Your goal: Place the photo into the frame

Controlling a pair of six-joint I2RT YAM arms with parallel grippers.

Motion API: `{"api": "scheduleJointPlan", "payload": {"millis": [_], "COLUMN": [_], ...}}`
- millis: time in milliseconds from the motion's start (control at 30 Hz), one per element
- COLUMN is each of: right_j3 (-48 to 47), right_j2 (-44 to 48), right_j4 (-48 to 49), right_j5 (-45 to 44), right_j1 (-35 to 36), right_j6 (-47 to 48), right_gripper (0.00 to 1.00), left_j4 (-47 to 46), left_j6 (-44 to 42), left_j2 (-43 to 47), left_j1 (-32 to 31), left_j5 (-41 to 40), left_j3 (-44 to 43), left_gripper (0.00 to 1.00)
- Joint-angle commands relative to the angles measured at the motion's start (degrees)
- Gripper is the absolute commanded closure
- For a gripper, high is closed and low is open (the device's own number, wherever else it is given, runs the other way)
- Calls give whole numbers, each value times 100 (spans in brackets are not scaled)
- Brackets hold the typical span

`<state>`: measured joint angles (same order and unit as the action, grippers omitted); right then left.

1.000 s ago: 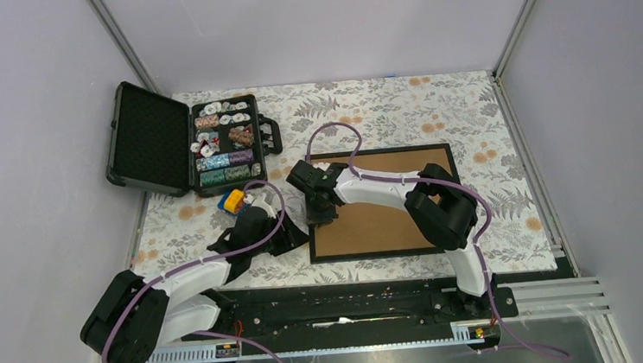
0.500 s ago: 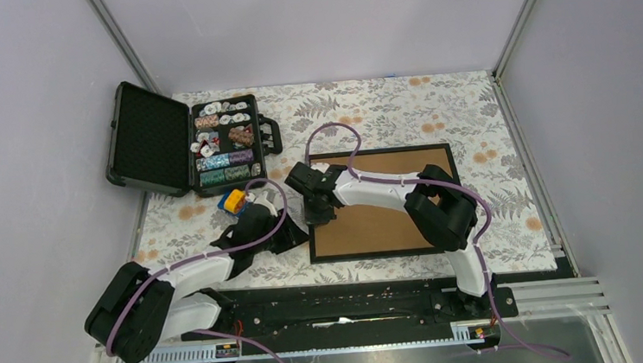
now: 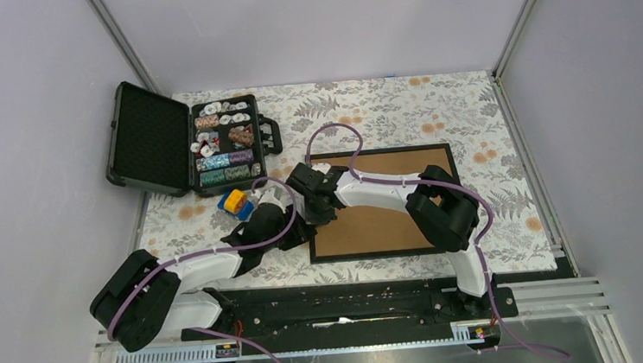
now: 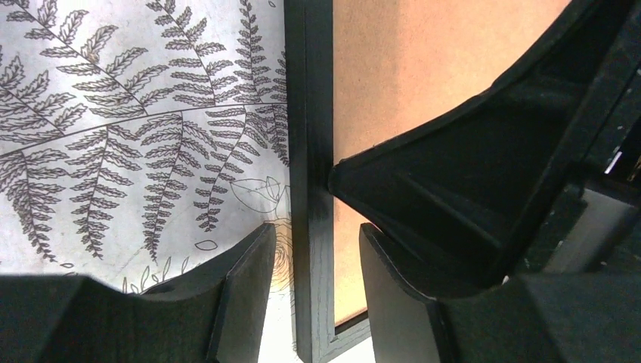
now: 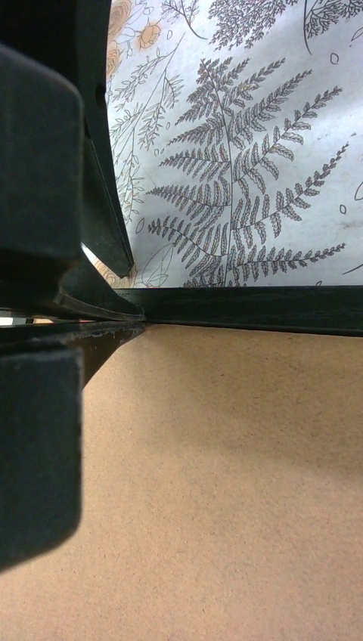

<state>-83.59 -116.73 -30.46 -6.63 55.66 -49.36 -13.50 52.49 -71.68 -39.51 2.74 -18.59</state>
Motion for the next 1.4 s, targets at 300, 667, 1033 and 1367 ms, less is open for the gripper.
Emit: {"api": "scheduleJointPlan", "payload": {"millis": [300,667,1033,1367], "right_j3": [247,914,1143,1413], "right_j2": [-167,37,133,450], "right_j4": [-224,637,772,1304], "right_j5": [-313,-113,-37,1228], "right_j1": [50,36,-21,-414], "right_j6": [480,718,1097,1055], "right_gripper": [100,100,100,93], "left_j4": [868,381,583,676], "left_j6": [350,442,455,573], "left_j2": [-455,231,910,1059], "left_j1": [-211,-287,-294,-296], "left_j5": [-1197,-1273,-1209,-1001], "left_j3": [278,940,1053,1132], "left_gripper": [55,43,5,10]}}
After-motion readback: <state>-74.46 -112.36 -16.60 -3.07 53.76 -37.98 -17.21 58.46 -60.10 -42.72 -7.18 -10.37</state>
